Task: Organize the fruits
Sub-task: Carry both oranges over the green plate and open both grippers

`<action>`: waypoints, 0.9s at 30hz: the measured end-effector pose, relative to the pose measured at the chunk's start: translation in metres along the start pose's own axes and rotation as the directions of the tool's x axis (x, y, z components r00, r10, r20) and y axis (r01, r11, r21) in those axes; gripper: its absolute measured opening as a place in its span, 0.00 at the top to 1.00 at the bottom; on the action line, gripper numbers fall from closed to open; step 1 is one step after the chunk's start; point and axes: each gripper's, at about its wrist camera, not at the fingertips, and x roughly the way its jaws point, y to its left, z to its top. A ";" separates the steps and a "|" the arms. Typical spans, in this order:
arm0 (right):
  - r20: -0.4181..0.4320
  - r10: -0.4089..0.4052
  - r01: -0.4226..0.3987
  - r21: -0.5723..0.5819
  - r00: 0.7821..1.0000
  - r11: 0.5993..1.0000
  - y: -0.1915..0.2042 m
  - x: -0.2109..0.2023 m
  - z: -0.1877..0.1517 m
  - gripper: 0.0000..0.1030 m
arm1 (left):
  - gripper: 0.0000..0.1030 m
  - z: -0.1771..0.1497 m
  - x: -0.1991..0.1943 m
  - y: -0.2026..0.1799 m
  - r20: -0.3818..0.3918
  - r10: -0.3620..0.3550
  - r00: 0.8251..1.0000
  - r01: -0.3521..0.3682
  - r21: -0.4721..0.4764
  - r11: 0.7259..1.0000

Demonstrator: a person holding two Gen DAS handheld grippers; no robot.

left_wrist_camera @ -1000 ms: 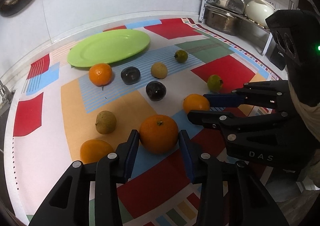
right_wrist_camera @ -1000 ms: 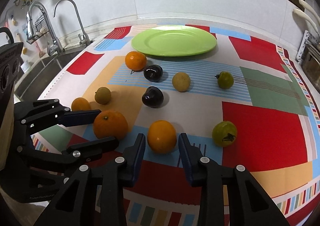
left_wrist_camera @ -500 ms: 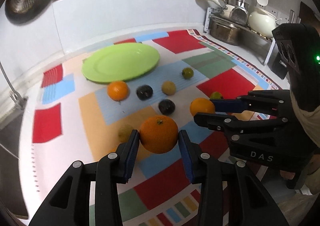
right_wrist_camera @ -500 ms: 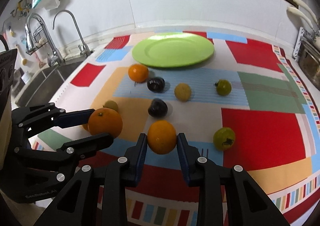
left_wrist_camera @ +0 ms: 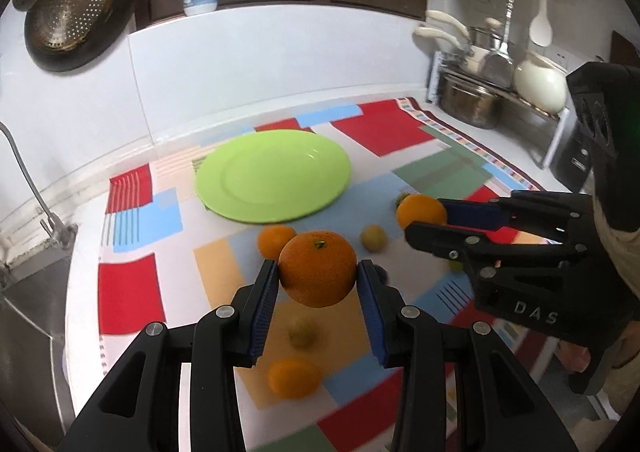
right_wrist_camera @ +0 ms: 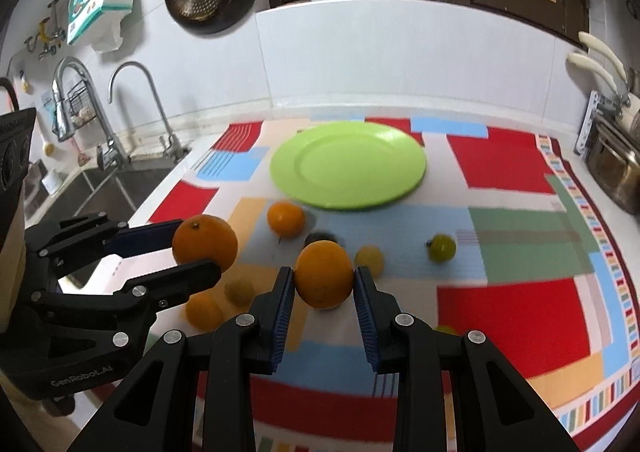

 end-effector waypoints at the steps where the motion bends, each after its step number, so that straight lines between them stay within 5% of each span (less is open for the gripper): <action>1: 0.003 -0.001 0.001 0.002 1.000 1.000 -0.002 0.002 0.005 0.69 | 0.61 0.003 0.003 0.004 -0.003 0.007 1.000 -0.007 -0.007 1.000; 13: -0.018 0.008 -0.009 -0.038 1.000 0.999 -0.013 0.048 0.072 0.69 | 0.61 0.049 0.051 0.041 -0.025 0.042 0.999 -0.043 -0.044 0.998; 27: -0.205 0.054 -0.056 -0.004 0.977 0.998 -0.034 0.135 0.107 0.69 | 0.61 0.074 0.131 0.068 -0.179 -0.008 0.984 -0.008 -0.092 0.996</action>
